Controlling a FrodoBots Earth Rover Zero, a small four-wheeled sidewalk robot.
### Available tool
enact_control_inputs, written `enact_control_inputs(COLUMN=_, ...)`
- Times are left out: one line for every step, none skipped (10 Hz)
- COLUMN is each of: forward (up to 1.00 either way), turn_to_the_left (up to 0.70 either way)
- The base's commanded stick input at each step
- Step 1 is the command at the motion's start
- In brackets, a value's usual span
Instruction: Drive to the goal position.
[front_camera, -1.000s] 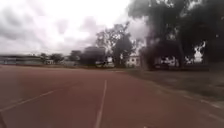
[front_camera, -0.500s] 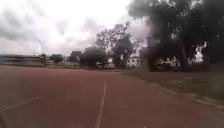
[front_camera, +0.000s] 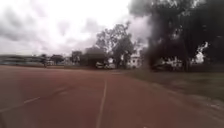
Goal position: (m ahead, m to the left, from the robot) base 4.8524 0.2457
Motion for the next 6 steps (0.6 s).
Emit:
enact_control_inputs(forward=0.7, turn_to_the_left=0.0)
enact_control_inputs(forward=0.7, turn_to_the_left=0.0)
enact_control_inputs(forward=0.7, turn_to_the_left=0.0)
enact_control_inputs(forward=0.7, turn_to_the_left=0.0)
enact_control_inputs(forward=0.7, turn_to_the_left=0.0)
enact_control_inputs(forward=0.7, turn_to_the_left=0.0)
